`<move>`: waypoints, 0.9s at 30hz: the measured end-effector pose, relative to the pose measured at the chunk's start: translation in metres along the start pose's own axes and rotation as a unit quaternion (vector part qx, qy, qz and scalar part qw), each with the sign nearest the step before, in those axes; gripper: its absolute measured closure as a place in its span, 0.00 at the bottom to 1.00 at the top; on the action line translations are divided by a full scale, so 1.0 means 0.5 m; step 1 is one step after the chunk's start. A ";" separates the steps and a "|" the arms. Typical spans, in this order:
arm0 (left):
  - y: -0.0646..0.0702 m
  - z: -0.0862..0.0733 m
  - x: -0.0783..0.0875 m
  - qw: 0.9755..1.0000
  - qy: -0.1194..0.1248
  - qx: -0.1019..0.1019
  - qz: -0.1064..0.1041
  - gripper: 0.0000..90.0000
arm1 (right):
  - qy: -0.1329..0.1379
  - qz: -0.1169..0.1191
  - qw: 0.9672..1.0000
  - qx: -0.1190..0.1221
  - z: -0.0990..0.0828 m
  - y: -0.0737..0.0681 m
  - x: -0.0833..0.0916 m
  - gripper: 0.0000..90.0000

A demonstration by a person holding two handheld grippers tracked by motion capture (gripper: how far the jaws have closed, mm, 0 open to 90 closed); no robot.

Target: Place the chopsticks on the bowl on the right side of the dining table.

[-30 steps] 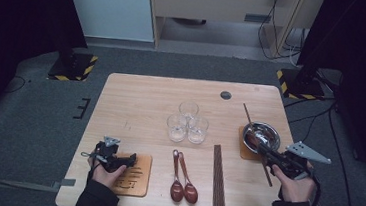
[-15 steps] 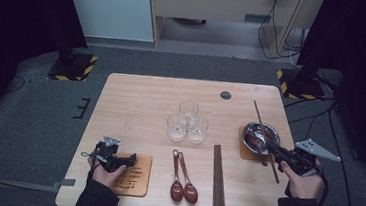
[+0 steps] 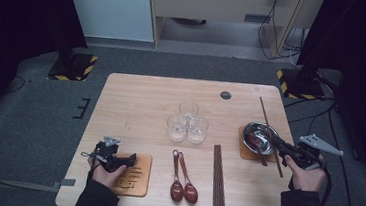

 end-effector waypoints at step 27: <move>0.000 0.000 0.000 1.000 0.000 0.000 0.000 0.01 | -0.025 -0.023 0.999 -0.003 -0.013 0.070 -0.072 0.95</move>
Point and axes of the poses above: each handheld gripper's, and its own axes: x roughly backward along the jaws, z roughly out of its top, y roughly to its right, the point moved 8 cm from there along -x, roughly forward along the jaws
